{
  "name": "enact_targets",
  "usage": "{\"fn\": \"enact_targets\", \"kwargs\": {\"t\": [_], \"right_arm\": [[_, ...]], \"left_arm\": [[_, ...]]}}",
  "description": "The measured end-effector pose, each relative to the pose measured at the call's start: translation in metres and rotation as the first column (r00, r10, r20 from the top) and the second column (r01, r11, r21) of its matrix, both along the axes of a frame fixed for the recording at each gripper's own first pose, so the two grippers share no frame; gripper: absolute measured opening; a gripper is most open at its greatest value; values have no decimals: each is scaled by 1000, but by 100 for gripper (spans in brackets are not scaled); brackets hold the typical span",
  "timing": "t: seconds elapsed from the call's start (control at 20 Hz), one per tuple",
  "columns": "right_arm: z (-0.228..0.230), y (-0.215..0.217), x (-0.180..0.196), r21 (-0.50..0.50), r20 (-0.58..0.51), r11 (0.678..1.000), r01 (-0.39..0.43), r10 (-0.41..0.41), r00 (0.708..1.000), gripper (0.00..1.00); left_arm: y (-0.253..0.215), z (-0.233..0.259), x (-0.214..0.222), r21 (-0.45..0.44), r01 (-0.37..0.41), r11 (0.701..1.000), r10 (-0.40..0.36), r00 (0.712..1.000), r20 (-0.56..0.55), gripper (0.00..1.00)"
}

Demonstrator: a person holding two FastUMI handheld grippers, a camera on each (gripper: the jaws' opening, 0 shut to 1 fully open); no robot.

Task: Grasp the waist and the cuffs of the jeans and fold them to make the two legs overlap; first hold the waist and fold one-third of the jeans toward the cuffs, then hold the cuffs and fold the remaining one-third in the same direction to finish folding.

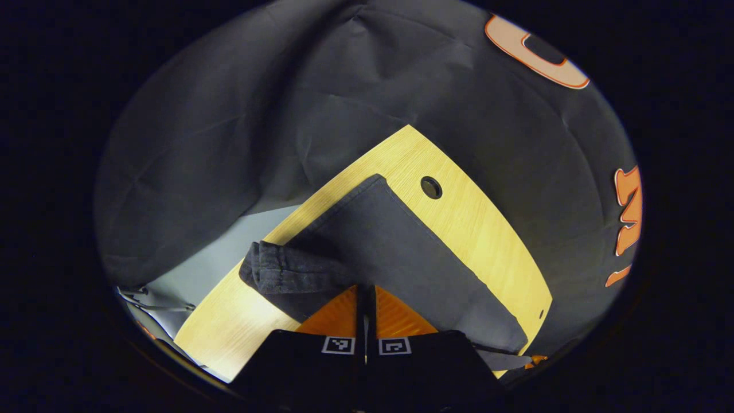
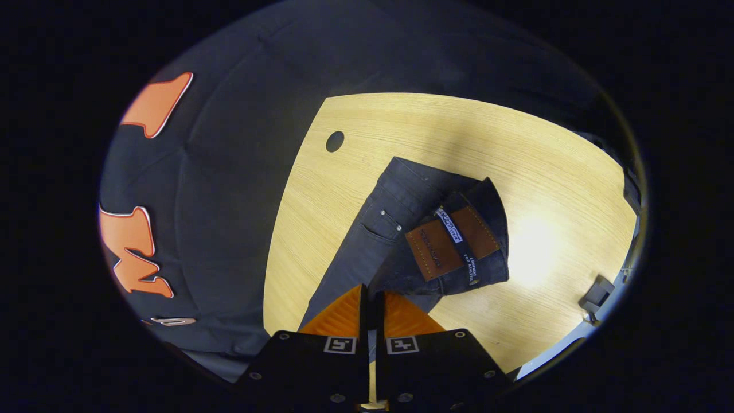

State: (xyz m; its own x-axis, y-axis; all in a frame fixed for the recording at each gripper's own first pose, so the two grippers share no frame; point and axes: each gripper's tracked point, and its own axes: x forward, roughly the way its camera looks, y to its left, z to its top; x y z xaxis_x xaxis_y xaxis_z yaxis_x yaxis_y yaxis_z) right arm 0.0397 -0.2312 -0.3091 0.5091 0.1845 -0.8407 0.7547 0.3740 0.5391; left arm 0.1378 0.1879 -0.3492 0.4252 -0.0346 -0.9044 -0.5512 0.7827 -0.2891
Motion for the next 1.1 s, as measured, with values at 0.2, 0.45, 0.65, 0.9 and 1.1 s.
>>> {"fn": "enact_targets", "kwargs": {"t": [0.2, 0.45, 0.65, 0.9, 1.1], "right_arm": [[-16, -3, 23, 35, -10, 999, 11, -11, 1000, 5], [-43, 0, 45, 33, -65, 999, 14, -12, 998, 5], [-47, 0, 60, 67, -90, 996, 63, -57, 994, 7], [-17, -14, 80, 96, 41, 990, 103, -107, 993, 22], [-15, -38, 54, 8, 40, 995, 98, -98, 994, 47]], "left_arm": [[-3, -10, 33, 58, 14, 998, -14, 1000, 0, 0], [3, -28, 60, 142, 47, 989, -43, 998, -35, 1], [-3, -15, 80, 204, 93, 975, -95, 996, -3, 1], [11, 0, 95, 298, 87, 951, -95, 995, 10, 8], [7, 15, 86, 273, 79, 959, -98, 994, 54, 48]]}}
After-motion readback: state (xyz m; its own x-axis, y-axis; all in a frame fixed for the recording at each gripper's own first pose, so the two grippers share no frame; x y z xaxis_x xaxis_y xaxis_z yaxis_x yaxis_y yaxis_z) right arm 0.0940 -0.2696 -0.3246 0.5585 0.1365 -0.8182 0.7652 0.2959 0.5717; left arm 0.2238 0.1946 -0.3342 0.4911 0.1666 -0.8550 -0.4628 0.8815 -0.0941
